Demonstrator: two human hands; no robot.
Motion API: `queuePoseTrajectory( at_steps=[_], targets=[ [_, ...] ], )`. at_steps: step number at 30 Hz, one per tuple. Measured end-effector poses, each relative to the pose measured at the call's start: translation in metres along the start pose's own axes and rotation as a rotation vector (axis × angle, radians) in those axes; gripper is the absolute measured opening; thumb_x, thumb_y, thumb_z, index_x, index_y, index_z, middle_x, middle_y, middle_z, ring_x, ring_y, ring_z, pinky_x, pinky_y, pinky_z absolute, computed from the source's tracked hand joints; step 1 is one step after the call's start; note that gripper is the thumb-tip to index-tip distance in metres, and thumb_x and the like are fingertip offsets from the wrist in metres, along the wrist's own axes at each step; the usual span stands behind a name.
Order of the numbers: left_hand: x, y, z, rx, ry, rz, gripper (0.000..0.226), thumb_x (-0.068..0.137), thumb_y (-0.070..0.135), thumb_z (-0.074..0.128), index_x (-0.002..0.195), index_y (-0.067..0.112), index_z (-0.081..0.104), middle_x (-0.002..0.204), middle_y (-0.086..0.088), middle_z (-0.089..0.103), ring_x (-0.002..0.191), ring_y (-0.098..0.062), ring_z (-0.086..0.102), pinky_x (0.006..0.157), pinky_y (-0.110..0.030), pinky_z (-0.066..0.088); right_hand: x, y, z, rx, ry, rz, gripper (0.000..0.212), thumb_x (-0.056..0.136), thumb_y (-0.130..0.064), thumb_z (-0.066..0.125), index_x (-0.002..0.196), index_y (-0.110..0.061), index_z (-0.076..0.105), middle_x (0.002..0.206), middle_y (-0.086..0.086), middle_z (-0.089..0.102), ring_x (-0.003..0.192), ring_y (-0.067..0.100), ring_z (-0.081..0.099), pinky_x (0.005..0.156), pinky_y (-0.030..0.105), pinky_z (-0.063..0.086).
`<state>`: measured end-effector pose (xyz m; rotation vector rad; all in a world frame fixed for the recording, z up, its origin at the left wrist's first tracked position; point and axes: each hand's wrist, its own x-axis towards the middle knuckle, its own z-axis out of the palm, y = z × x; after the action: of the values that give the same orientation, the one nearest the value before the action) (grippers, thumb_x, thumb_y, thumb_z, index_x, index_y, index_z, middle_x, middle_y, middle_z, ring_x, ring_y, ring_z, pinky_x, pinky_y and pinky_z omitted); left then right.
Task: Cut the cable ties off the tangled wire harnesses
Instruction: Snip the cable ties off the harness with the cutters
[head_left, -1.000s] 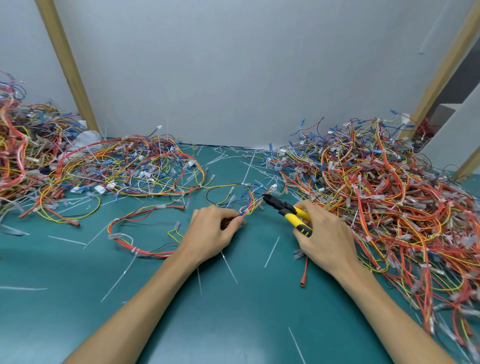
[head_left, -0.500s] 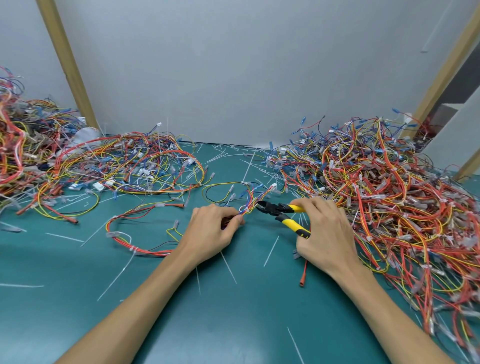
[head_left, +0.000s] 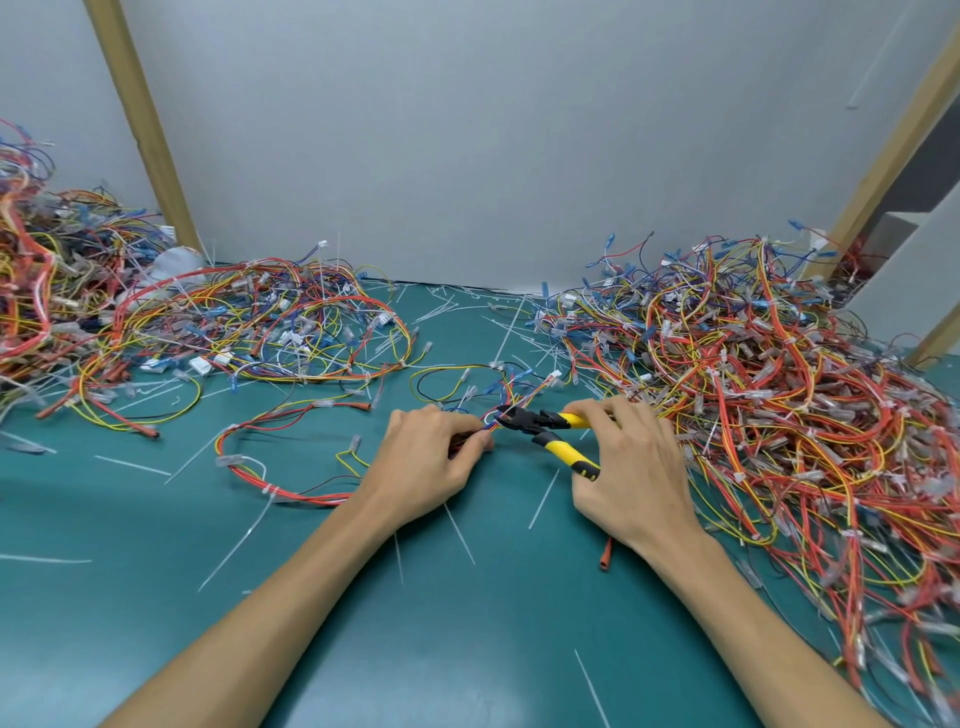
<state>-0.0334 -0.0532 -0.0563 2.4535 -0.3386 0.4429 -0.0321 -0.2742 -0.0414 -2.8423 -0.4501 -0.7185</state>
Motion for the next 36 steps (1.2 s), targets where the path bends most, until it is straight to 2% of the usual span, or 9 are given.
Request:
queuePoseTrajectory(
  at_steps=[8, 20, 27, 29, 33, 36],
  targets=[
    [-0.001, 0.0, 0.001, 0.034, 0.005, 0.011, 0.027, 0.097, 0.036, 0.051, 0.081, 0.022, 0.068, 0.059, 0.0, 0.054, 0.069, -0.017, 0.041, 0.07, -0.033, 0.028, -0.002, -0.003, 0.004, 0.002, -0.042, 0.005, 0.047, 0.068, -0.023, 0.072, 0.113, -0.028, 0.06, 0.101, -0.002, 0.057, 0.093, 0.024, 0.05, 0.078, 0.037, 0.038],
    [-0.001, -0.001, 0.001, 0.024, 0.012, 0.018, 0.027, 0.097, 0.036, 0.051, 0.082, 0.023, 0.069, 0.06, 0.0, 0.056, 0.07, -0.017, 0.043, 0.074, -0.034, 0.034, -0.002, -0.005, 0.007, 0.06, -0.04, 0.04, 0.048, 0.068, -0.022, 0.072, 0.114, -0.029, 0.059, 0.102, -0.004, 0.056, 0.093, 0.023, 0.049, 0.08, 0.037, 0.041],
    [0.001, -0.004, 0.002, 0.022, 0.01, 0.02, 0.027, 0.097, 0.037, 0.051, 0.083, 0.024, 0.069, 0.061, 0.0, 0.058, 0.069, -0.016, 0.043, 0.072, -0.033, 0.032, -0.003, -0.007, 0.008, 0.081, -0.008, 0.046, 0.049, 0.067, -0.021, 0.072, 0.114, -0.028, 0.06, 0.104, -0.003, 0.056, 0.094, 0.023, 0.049, 0.081, 0.037, 0.04],
    [0.001, -0.004, 0.002, 0.011, 0.007, 0.014, 0.025, 0.097, 0.036, 0.052, 0.084, 0.025, 0.071, 0.059, 0.004, 0.056, 0.067, -0.013, 0.043, 0.071, -0.033, 0.031, -0.002, -0.006, 0.009, 0.088, -0.004, 0.044, 0.049, 0.067, -0.021, 0.072, 0.114, -0.028, 0.06, 0.104, -0.003, 0.056, 0.095, 0.023, 0.049, 0.082, 0.037, 0.04],
    [0.002, 0.0, -0.002, -0.088, -0.001, -0.016, 0.024, 0.097, 0.031, 0.054, 0.085, 0.027, 0.074, 0.051, 0.021, 0.052, 0.057, 0.002, 0.045, 0.067, -0.031, 0.027, -0.001, -0.005, 0.011, 0.114, -0.002, 0.051, 0.05, 0.066, -0.02, 0.072, 0.113, -0.029, 0.06, 0.103, -0.004, 0.055, 0.095, 0.023, 0.048, 0.082, 0.036, 0.038],
    [0.001, 0.002, -0.004, -0.092, -0.009, -0.024, 0.024, 0.098, 0.031, 0.054, 0.086, 0.027, 0.074, 0.05, 0.022, 0.051, 0.056, 0.004, 0.045, 0.067, -0.03, 0.026, 0.0, -0.004, 0.013, 0.132, 0.001, 0.056, 0.049, 0.066, -0.021, 0.072, 0.113, -0.03, 0.06, 0.102, -0.004, 0.055, 0.095, 0.022, 0.048, 0.082, 0.036, 0.039]
  ],
)
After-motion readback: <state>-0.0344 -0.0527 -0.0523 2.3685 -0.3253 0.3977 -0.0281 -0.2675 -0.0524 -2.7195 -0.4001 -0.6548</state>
